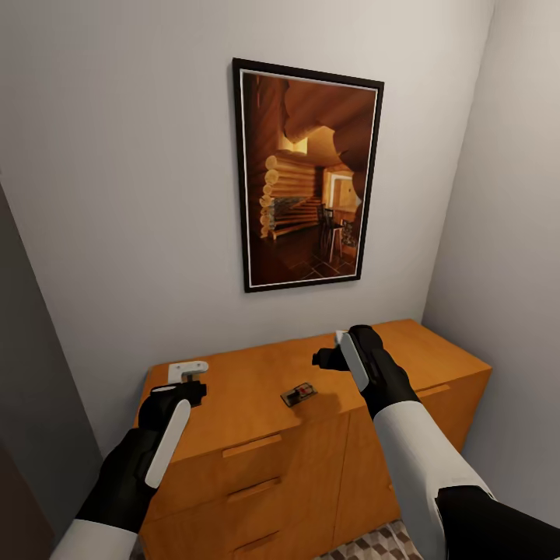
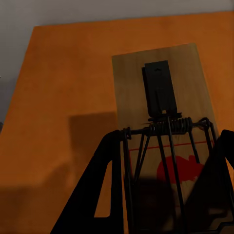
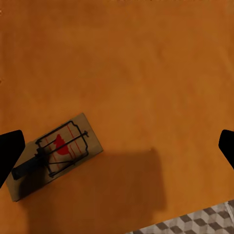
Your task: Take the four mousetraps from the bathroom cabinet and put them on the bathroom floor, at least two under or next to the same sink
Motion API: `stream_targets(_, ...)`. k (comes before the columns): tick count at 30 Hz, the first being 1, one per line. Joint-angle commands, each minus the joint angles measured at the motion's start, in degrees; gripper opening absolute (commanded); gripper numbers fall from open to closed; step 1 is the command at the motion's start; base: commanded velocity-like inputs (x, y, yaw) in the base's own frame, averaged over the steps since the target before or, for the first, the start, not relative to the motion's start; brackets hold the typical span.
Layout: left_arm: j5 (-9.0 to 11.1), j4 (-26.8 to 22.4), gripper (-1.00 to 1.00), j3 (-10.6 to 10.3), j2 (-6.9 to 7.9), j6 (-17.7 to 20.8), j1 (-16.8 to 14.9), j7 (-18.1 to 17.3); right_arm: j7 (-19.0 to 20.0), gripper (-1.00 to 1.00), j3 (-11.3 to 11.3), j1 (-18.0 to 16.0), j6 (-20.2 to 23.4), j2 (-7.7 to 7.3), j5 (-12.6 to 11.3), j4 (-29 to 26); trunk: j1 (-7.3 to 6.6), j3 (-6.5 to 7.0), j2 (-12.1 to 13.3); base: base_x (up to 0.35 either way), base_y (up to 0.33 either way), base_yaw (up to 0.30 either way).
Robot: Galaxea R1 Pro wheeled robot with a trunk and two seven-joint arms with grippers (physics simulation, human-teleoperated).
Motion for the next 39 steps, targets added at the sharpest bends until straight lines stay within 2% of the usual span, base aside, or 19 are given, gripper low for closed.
stream_targets(1,0.6,0.0,-1.0,-0.1,-0.02,0.1,-0.1,0.7,-0.5,1.0,-0.1,0.0,0.1,0.03,-0.6,-0.1,0.0,-0.05,-0.1,0.0,0.0,0.199)
stream_targets(15,1.1,0.0,-1.0,-0.1,-0.08,0.1,-0.1,0.7,-0.5,1.0,-0.1,0.0,0.1,0.03,-0.6,0.0,0.0,0.42,-0.1,0.0,-0.009,0.223)
stream_targets(22,3.2,0.0,-1.0,-0.1,-0.08,-0.1,-0.1,0.8,-0.5,1.0,-0.1,0.0,0.1,0.03,-0.6,0.0,0.0,0.46,-0.1,0.0,-0.215,0.039)
stream_targets(32,3.4,0.0,-1.0,-0.1,0.01,-0.1,-0.1,0.8,-0.5,1.0,-0.1,0.0,0.1,0.03,-0.6,-0.1,0.0,0.46,-0.1,0.0,-0.26,0.002)
stream_targets(39,3.4,0.0,-1.0,-0.1,0.01,-0.2,-0.1,0.9,-0.5,1.0,-0.1,0.0,0.1,0.03,-0.6,-0.1,0.0,0.46,-0.1,0.0,-0.068,0.017)
